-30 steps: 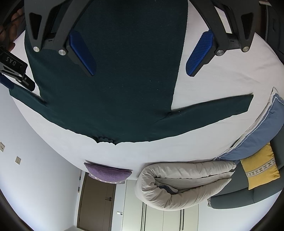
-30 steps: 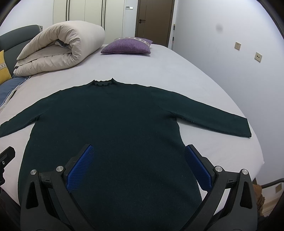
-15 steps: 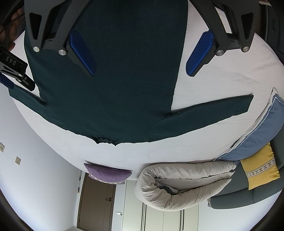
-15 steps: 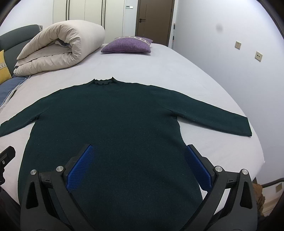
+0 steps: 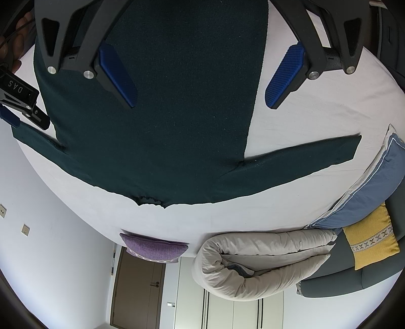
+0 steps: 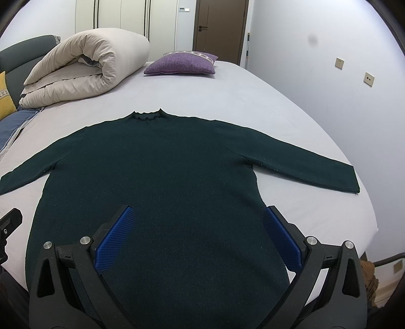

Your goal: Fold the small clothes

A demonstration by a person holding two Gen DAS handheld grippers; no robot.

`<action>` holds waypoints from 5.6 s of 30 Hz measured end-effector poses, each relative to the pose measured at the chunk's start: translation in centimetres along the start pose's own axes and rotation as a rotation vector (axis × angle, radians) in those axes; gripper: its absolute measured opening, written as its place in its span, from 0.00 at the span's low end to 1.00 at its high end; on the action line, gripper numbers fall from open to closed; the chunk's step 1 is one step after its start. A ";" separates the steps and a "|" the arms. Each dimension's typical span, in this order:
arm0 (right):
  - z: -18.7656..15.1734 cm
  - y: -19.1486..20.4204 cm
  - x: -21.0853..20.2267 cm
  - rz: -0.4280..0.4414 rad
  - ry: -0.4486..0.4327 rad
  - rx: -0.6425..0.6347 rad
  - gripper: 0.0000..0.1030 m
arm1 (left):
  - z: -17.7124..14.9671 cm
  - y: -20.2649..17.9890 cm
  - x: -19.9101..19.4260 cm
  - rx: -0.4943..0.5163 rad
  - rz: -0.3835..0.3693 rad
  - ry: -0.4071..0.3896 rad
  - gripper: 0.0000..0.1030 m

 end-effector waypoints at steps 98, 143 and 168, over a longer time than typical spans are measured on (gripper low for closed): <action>4.7 -33.9 23.2 0.141 0.139 0.749 0.12 | 2.5 -2.2 6.1 0.270 0.176 -0.032 1.00; -5.5 -7.4 15.1 0.700 0.328 0.663 0.58 | 9.1 -11.3 21.7 -0.170 -0.508 0.186 0.05; -5.3 -7.3 16.3 0.700 0.373 0.664 0.59 | 5.2 -12.6 25.6 -0.116 -0.497 0.285 0.09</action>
Point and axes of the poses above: each gripper's, at about its wrist camera, not at the fingertips, and x roughly the way its jaws point, y to its left, z to its top, the point moved 8 cm from there along x, roughly the way its jaws point, and after that the axes turned 15 degrees about -z, right-handed, at the moved point
